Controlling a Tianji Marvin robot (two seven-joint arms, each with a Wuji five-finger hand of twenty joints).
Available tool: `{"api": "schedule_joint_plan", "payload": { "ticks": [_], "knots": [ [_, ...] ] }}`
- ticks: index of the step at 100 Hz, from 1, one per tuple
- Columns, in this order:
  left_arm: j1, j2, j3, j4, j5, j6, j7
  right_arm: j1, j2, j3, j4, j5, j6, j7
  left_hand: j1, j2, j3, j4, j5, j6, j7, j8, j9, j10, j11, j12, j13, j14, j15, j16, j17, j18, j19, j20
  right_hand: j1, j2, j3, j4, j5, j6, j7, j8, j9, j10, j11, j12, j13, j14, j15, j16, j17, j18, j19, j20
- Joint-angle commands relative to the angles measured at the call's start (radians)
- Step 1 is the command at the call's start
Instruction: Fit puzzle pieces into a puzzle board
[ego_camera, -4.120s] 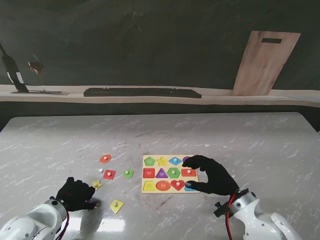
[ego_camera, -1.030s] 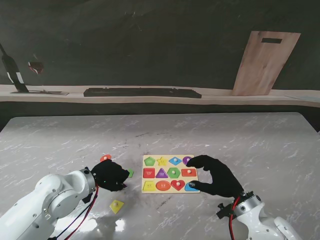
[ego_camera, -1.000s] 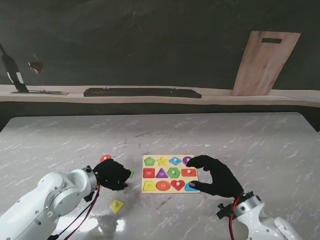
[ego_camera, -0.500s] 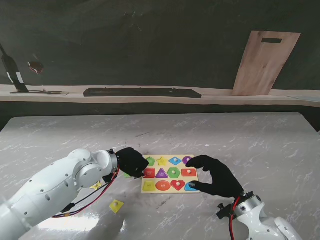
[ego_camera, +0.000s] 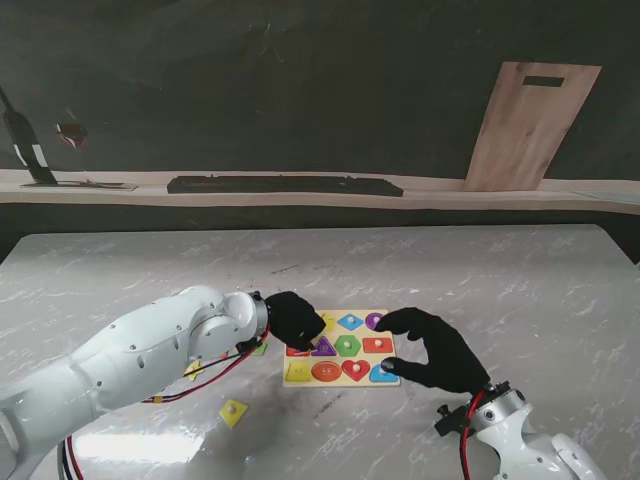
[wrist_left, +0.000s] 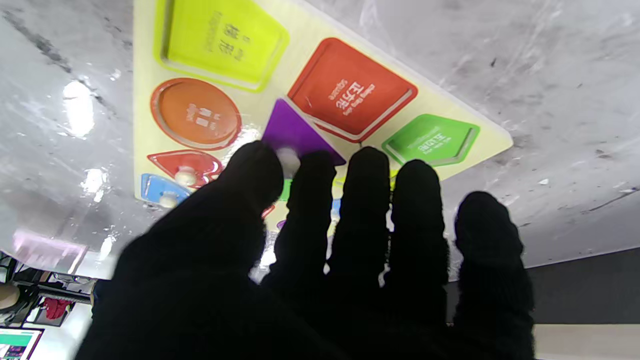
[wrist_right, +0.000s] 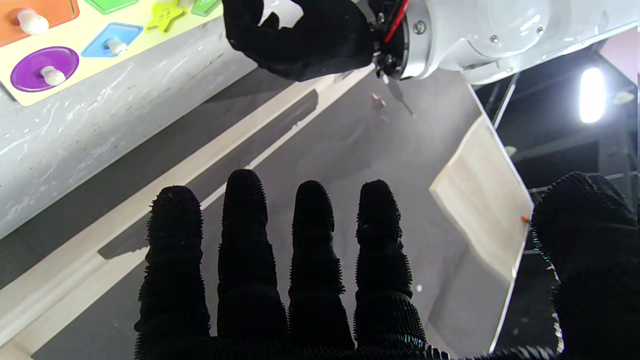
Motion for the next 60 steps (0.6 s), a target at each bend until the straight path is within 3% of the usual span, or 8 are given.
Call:
{"api": "schedule_joint_plan", "payload": {
  "ticks": [1, 17, 60],
  "knots": [
    [-0.013, -0.02, 0.004, 0.003, -0.005, 0.009, 0.001, -0.009, -0.006, -0.001, -0.01, 0.002, 0.001, 0.0, 0.043, 0.034, 0.035, 0.034, -0.015, -0.089, 0.05, 0.03, -0.003, 0.004, 0.032, 0.023, 0.01, 0.0, 0.033, 0.019, 0.011, -0.066, 0.023, 0.026, 0.008, 0.022, -0.017, 0.025, 0.007, -0.02, -0.004, 0.013, 0.03, 0.016, 0.009, 0.007, 0.013, -0.004, 0.017, 0.018, -0.007, -0.012, 0.015, 0.018],
    [-0.035, -0.053, 0.041, 0.046, -0.029, 0.031, 0.025, -0.011, -0.006, 0.0, -0.014, 0.017, 0.002, 0.004, 0.038, 0.025, 0.045, 0.039, -0.009, -0.082, 0.053, 0.028, 0.002, 0.01, 0.042, 0.028, 0.016, 0.006, 0.045, 0.028, 0.015, -0.058, 0.025, 0.033, 0.009, 0.031, -0.023, 0.026, 0.008, -0.019, -0.008, 0.012, 0.032, 0.017, 0.009, 0.007, 0.014, -0.002, 0.019, 0.019, -0.009, -0.012, 0.014, 0.02],
    [-0.093, -0.113, 0.126, 0.138, -0.026, -0.01, 0.082, -0.016, -0.008, 0.005, -0.019, 0.029, 0.004, 0.003, -0.004, -0.017, 0.098, 0.053, 0.01, -0.098, 0.073, 0.006, 0.022, -0.001, 0.053, 0.025, 0.038, -0.007, 0.052, 0.031, 0.042, -0.063, 0.029, 0.034, 0.001, 0.049, -0.03, 0.028, 0.007, -0.019, -0.017, 0.008, 0.033, 0.019, 0.007, 0.006, 0.012, -0.002, 0.018, 0.02, -0.012, -0.012, 0.011, 0.023]
  ]
}}
